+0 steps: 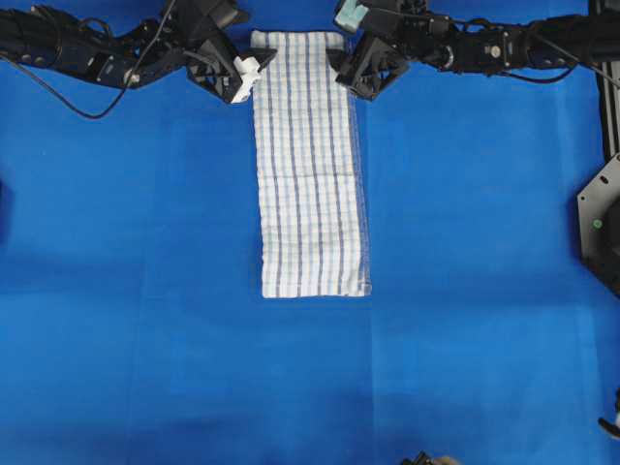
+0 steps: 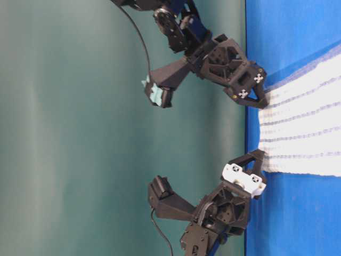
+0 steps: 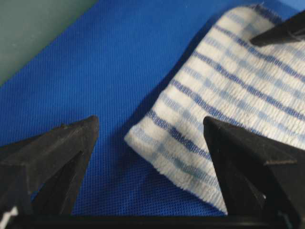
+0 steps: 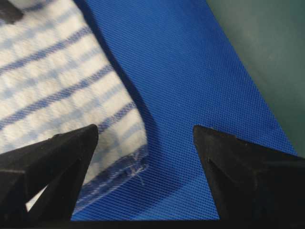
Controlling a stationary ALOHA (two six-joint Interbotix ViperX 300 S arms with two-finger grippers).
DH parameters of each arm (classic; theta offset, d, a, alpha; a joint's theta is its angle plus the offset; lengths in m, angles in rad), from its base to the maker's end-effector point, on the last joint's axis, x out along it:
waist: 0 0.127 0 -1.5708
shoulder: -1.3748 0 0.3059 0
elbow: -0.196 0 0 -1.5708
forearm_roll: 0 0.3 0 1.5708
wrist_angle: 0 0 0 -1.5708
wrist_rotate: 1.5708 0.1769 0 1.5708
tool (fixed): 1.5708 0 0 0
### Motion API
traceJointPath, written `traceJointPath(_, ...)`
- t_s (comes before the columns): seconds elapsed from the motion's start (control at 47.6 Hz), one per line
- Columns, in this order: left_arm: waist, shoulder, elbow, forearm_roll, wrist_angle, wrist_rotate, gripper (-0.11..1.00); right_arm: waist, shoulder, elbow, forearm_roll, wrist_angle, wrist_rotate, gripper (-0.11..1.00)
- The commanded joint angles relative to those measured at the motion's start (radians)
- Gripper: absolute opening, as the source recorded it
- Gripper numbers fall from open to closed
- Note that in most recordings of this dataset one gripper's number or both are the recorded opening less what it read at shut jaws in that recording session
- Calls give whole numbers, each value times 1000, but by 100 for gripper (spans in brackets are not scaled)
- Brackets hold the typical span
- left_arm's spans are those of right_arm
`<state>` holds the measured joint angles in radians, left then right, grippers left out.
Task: Fold the blue towel.
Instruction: 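Grasp the strip's top corners with both grippers and lift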
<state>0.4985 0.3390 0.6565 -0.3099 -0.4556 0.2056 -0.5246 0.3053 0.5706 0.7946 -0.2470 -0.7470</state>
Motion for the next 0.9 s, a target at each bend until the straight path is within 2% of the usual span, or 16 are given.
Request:
traceJointPath(0.0,0,-12,-15,3,-11,-2,87,0,2,-26,-2,-6,2,94)
traceJointPath(0.147,0,-2,-17,3,-9,-5,83,-2,31,-34,-2,-5,2,92)
traceJointPath(0.231,-2,8,-18,3,-2,-12,77,0,43,-34,-2,-5,2,86)
traceJointPath(0.294,-6,9,-20,3,9,-8,67,0,46,-34,-3,-2,2,73)
traceJointPath(0.441,-15,9,-23,8,17,21,23,2,44,-32,-3,14,2,30)
traceJointPath(0.525,-17,9,-26,12,17,25,5,3,44,-37,-2,37,2,12)
traceJointPath(0.651,-17,8,-35,12,18,29,4,6,40,-38,-3,51,2,-3)
traceJointPath(0.882,-17,-9,-55,12,34,64,4,6,-3,-26,-2,44,2,-3)
